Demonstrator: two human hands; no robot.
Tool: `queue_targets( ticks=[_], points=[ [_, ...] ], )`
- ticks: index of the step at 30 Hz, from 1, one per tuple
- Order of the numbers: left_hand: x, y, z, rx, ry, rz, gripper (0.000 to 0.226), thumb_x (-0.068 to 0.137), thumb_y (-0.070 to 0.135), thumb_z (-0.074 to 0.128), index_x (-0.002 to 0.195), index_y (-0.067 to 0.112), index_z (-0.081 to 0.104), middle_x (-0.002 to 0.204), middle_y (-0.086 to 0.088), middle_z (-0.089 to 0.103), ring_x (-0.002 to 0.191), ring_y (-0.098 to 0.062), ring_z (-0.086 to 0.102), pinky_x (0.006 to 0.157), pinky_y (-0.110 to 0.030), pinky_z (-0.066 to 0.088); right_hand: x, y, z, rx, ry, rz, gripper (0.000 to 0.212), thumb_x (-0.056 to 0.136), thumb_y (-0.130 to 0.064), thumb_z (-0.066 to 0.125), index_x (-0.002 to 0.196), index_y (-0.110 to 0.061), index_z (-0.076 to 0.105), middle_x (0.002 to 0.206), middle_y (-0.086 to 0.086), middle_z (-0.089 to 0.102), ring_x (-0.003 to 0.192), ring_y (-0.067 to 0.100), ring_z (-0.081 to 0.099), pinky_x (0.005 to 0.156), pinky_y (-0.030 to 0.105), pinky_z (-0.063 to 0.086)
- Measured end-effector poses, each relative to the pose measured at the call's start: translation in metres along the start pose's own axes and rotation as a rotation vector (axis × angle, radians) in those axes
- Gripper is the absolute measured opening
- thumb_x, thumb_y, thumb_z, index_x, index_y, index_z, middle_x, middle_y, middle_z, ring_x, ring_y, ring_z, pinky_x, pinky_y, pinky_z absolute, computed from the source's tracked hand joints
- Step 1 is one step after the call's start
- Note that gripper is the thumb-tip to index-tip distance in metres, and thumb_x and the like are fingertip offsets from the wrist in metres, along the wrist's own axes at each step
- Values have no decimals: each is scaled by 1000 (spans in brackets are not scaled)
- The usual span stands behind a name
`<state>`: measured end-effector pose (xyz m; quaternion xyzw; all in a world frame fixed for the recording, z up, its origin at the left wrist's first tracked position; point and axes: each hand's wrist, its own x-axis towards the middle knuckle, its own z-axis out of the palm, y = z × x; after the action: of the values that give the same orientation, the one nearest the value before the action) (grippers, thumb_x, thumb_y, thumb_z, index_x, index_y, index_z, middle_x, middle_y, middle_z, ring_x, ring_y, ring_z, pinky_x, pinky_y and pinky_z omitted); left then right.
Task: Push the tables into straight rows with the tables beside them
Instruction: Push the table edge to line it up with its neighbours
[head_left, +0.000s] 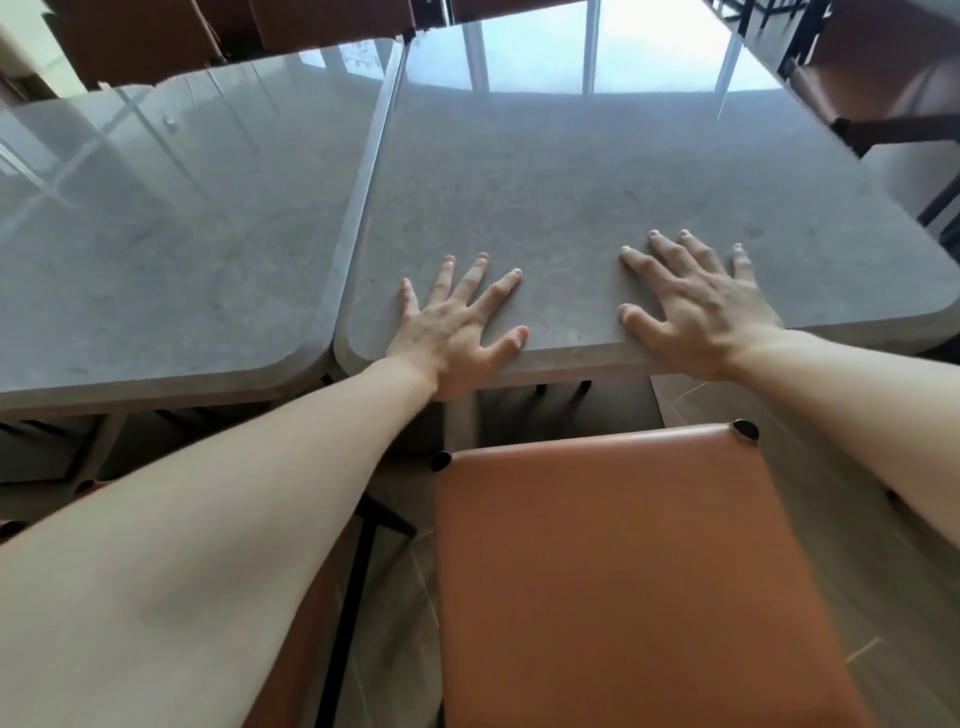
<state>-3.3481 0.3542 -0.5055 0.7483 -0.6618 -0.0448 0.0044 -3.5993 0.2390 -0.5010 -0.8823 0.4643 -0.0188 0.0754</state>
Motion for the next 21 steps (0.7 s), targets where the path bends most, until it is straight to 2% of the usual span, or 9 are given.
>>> queue_targets(
  ticks=[4, 17, 19, 21],
  points=[
    [2, -2, 2, 10, 12, 9, 67, 98, 67, 27, 159, 46, 5, 171, 4, -3, 157, -30, -7, 117, -71, -1, 4, 1, 3, -9, 3, -13, 93, 74, -75, 9, 159, -38, 16, 171, -3, 9, 158, 20, 3, 123, 61, 2],
    [1, 0, 3, -24, 7, 16, 67, 98, 66, 30, 159, 45, 10, 171, 3, 0, 157, -30, -7, 117, -71, -4, 2, 3, 3, -36, -24, 22, 93, 74, -77, 5, 160, -42, 9, 171, -6, 5, 158, 16, -1, 125, 56, 1],
    [0, 0, 3, -43, 31, 7, 64, 100, 63, 30, 159, 44, 15, 171, 3, 4, 157, -28, -4, 118, -68, -4, 2, 3, 2, -34, -10, 36, 93, 74, -77, 6, 160, -43, 10, 171, -7, 5, 158, 16, 0, 125, 55, 1],
    [-4, 0, 5, -88, 104, -12, 58, 103, 58, 27, 158, 39, 24, 170, 3, 13, 158, -25, 3, 122, -61, -3, 3, 1, 1, -38, -23, 35, 92, 74, -77, 6, 160, -44, 10, 171, -7, 5, 158, 16, -1, 125, 55, 0]
  ],
)
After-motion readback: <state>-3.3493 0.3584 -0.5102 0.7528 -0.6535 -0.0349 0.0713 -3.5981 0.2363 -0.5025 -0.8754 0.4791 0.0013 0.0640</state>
